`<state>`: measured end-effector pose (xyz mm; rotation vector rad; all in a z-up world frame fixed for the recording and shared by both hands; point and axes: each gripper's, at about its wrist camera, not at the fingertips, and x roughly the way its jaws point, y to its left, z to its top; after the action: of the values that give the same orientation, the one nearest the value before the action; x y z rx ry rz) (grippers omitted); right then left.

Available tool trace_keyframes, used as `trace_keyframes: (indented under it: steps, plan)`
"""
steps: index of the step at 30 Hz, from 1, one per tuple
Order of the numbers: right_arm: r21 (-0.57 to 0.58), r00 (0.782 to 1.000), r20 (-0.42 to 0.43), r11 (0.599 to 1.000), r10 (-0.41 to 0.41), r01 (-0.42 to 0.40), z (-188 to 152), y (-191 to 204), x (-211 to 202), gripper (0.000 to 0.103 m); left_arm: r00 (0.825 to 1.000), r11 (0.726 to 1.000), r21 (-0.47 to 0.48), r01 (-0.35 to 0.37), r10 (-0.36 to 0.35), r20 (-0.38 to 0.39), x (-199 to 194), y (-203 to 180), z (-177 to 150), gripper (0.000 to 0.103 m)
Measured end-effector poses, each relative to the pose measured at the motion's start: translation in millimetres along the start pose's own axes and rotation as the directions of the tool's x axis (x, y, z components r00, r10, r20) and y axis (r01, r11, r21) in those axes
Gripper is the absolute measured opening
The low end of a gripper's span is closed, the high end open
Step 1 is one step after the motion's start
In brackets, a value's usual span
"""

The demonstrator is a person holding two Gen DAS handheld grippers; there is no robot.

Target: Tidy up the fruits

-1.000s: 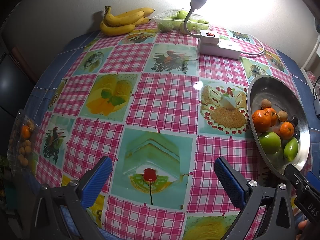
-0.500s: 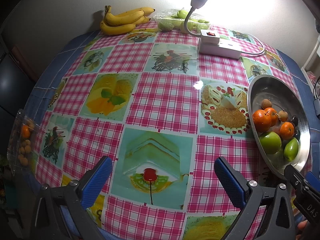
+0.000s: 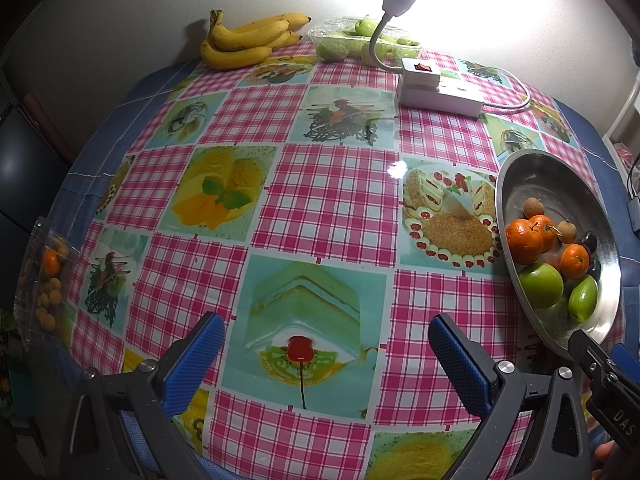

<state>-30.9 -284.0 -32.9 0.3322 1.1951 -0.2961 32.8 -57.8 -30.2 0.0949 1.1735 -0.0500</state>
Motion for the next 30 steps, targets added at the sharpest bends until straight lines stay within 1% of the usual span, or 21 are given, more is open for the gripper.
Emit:
trace_keyframes:
  steps: [30]
  plan:
    - [-0.008,1.000,-0.009,1.000,-0.001,0.001,-0.8,0.5,3.0,0.099,1.000,1.000,0.000,0.001,-0.001,-0.004,2.4,0.9,-2.0,0.103]
